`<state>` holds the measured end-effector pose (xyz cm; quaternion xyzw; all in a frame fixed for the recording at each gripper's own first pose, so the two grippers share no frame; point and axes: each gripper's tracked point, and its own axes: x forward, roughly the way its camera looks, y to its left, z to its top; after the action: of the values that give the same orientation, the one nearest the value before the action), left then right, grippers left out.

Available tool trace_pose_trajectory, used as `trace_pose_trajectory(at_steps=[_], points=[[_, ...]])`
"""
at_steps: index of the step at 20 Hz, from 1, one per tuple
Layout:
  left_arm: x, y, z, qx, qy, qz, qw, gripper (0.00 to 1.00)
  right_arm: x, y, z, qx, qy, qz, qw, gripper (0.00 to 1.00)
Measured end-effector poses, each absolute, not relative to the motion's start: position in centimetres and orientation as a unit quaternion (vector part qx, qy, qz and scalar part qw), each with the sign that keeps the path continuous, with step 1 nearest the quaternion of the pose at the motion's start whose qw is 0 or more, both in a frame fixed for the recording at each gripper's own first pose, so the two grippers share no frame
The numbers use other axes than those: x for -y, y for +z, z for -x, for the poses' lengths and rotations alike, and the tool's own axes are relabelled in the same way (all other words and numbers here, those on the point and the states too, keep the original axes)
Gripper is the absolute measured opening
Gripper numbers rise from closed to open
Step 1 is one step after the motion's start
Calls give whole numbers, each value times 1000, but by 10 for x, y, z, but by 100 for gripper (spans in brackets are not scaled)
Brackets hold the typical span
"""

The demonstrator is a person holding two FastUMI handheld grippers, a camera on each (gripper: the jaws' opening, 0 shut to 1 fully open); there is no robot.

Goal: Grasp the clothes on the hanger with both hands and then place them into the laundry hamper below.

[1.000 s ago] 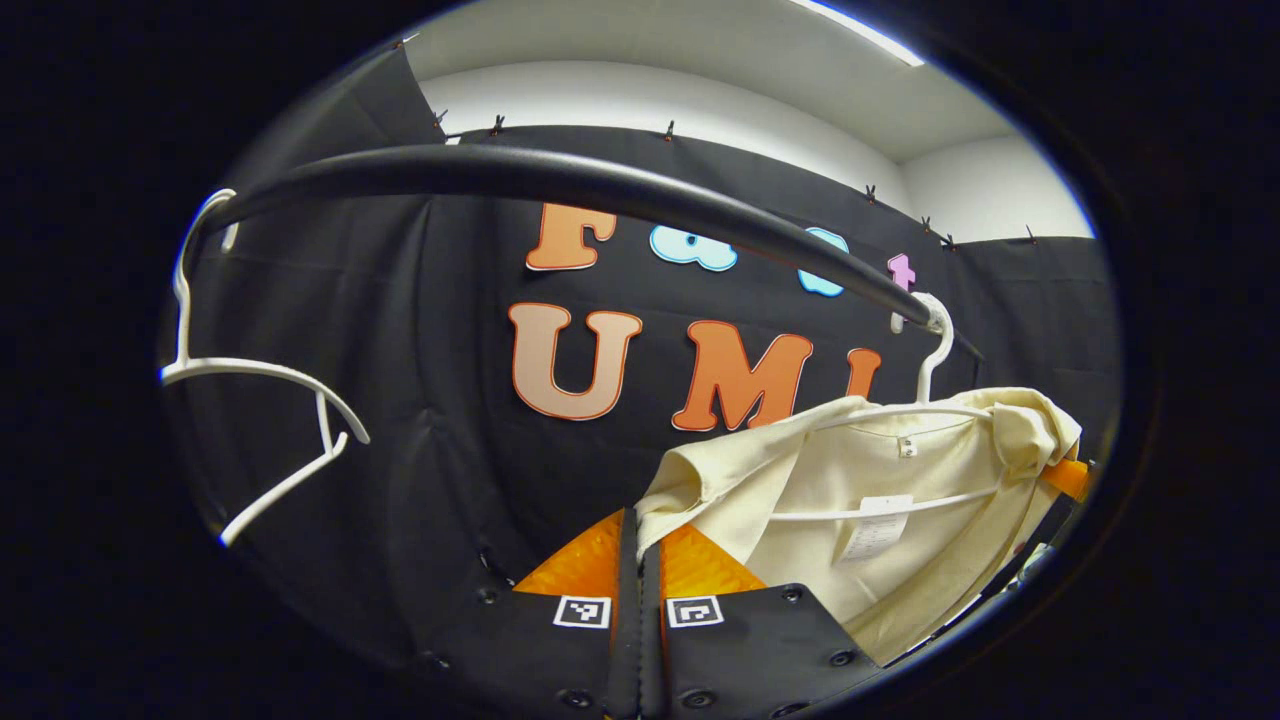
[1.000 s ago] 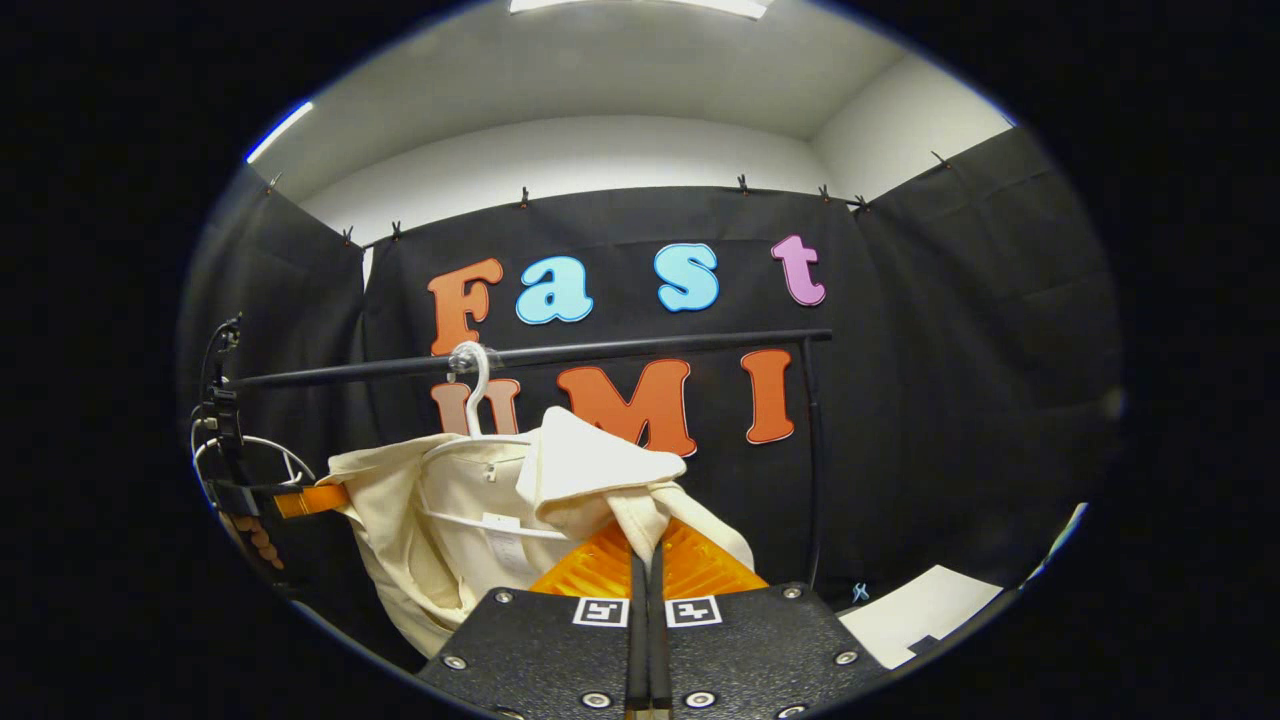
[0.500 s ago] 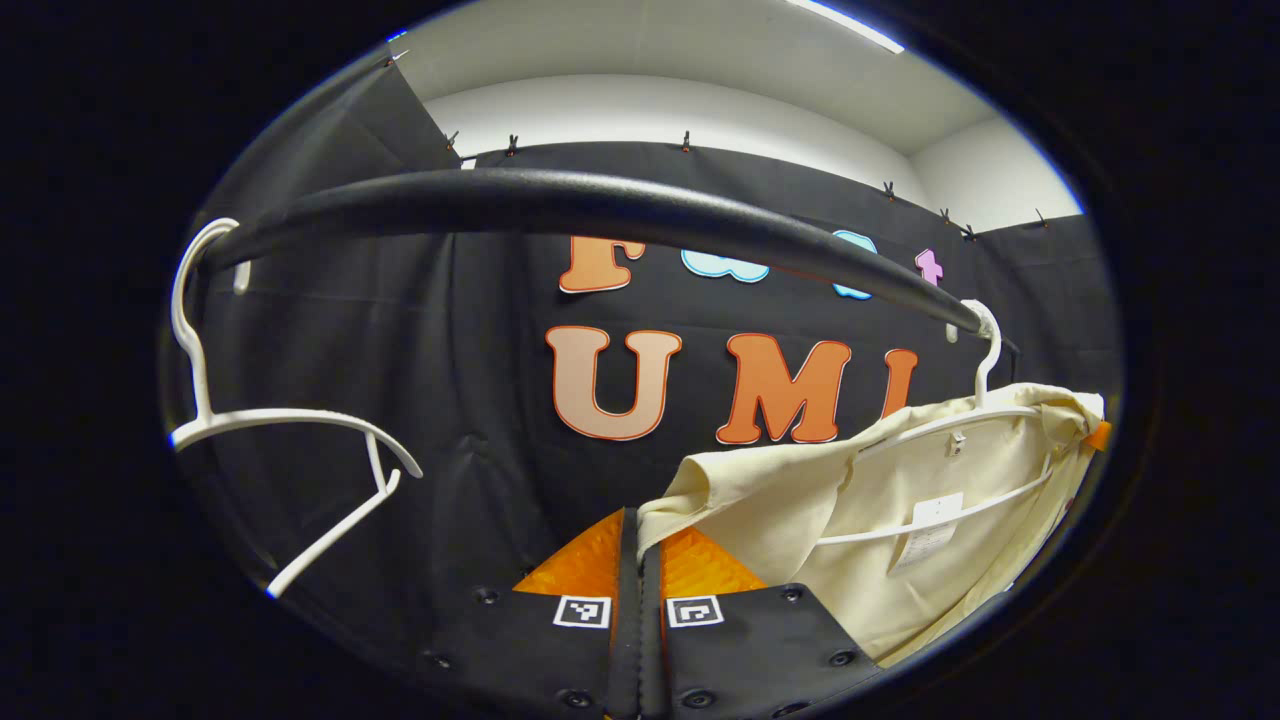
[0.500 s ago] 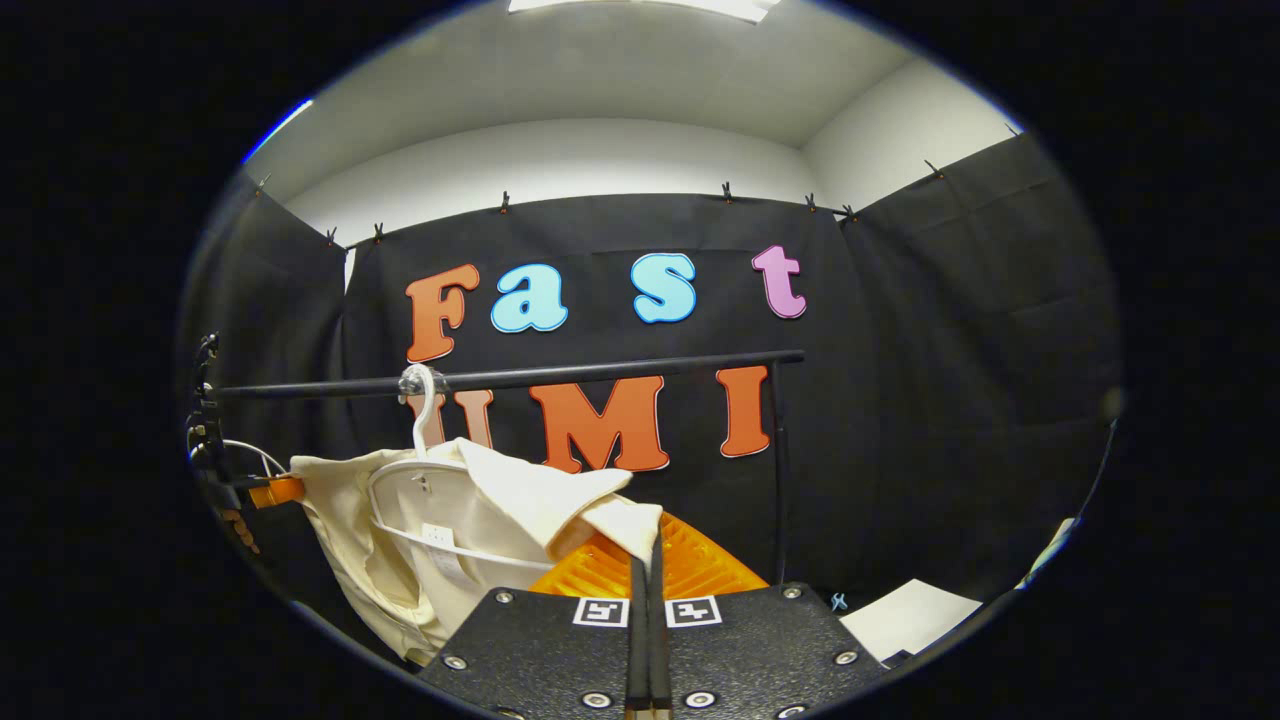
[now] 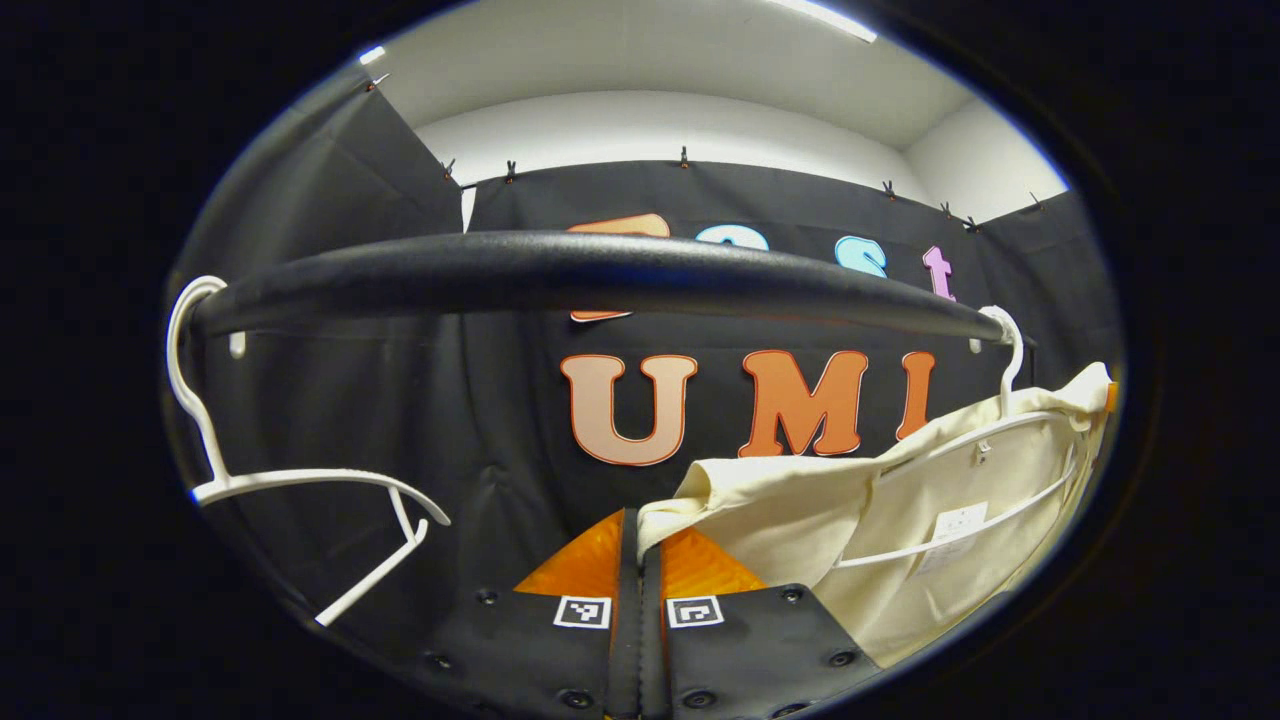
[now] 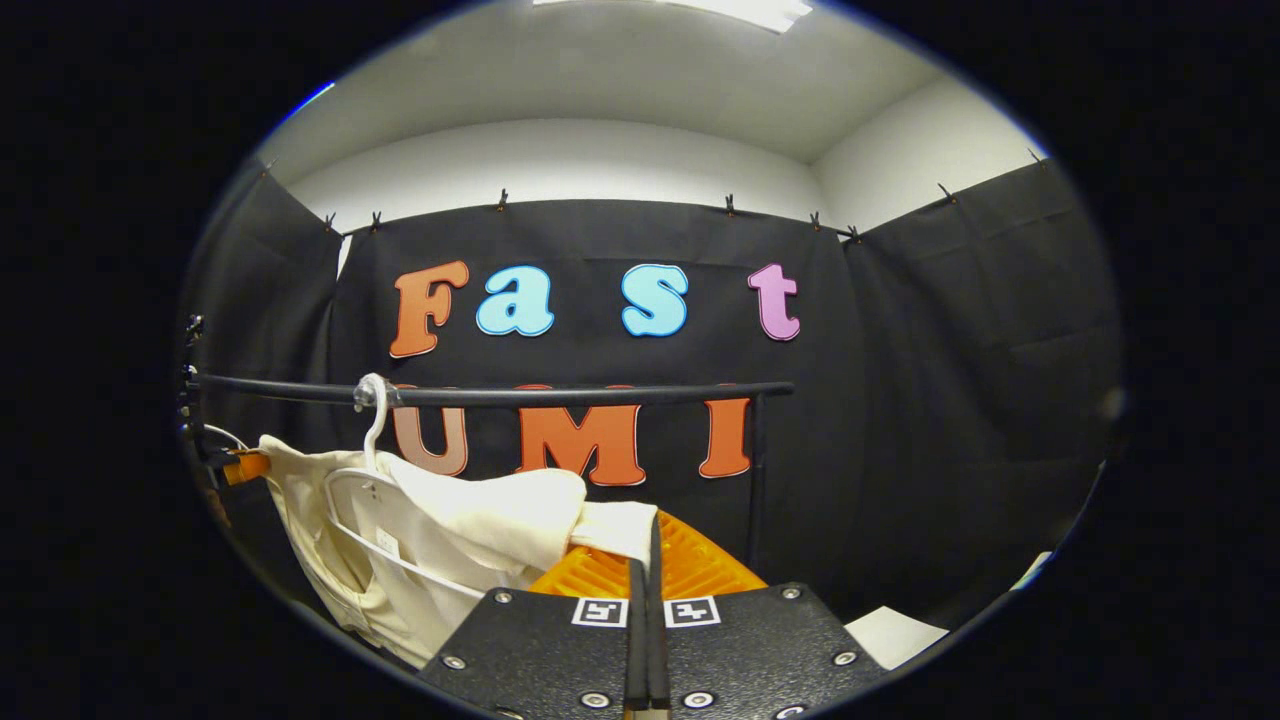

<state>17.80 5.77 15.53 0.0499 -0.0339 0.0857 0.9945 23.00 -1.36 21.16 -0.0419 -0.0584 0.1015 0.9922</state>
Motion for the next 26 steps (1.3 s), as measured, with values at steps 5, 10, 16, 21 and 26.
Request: trace_pose_trajectory(at_steps=[5,10,16,21,26], points=[[-57,156,-188,33,88,-58,994,7,20,227,-250,75,98,69,990,2],[-59,147,-193,29,99,-72,992,8,20,204,-282,46,109,60,991,0],[-63,129,-201,17,118,-97,988,7,19,150,-298,-2,128,45,991,0],[-59,100,-205,-8,117,-87,989,6,17,108,-295,-32,143,26,989,0],[-51,72,-202,-29,115,-101,988,7,12,57,-283,-61,149,-18,987,0]])
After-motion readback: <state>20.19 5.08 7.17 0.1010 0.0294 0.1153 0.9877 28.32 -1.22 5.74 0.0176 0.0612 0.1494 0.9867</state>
